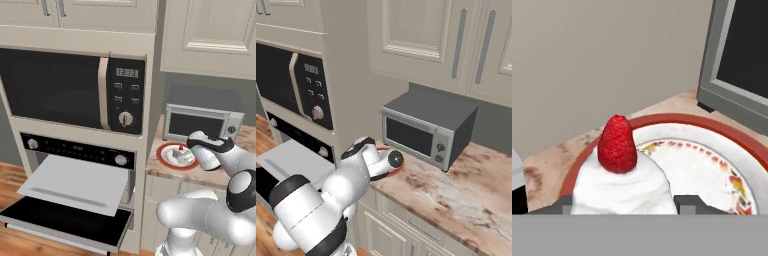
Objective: Take the baked cake out of the oven and place it on the plate for cooling. Then close the oven door.
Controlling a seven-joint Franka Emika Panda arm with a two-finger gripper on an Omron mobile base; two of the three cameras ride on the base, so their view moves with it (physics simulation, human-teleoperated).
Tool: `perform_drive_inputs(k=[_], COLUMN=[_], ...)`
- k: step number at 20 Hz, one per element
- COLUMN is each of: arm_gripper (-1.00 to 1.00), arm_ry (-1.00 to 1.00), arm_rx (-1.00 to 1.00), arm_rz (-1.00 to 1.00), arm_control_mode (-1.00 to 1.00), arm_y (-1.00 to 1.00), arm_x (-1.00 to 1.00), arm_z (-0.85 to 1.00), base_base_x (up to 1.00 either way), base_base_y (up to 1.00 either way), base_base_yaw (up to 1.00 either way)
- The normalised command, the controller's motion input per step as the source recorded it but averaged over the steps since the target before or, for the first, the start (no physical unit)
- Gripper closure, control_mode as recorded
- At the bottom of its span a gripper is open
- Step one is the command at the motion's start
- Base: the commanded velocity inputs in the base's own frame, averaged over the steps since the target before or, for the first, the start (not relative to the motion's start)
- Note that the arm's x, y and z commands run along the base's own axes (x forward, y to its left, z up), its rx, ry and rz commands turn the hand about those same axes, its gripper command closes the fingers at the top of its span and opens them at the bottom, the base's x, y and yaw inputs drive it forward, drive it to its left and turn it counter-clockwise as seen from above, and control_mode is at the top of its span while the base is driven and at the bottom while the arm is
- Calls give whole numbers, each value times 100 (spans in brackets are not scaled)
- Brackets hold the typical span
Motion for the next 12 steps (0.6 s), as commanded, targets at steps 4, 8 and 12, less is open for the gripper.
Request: perform_drive_inputs(k=[4, 8, 12], arm_gripper=[100, 100, 100], arm_ry=[0, -1, -2], arm_rx=[0, 0, 0], arm_rz=[2, 1, 0], arm_control_mode=[-100, -100, -100], arm_y=[-3, -1, -13], arm_x=[34, 29, 16], arm_z=[0, -7, -17], base_base_x=[0, 0, 0], base_base_y=[0, 0, 0], base_base_yaw=[0, 0, 0])
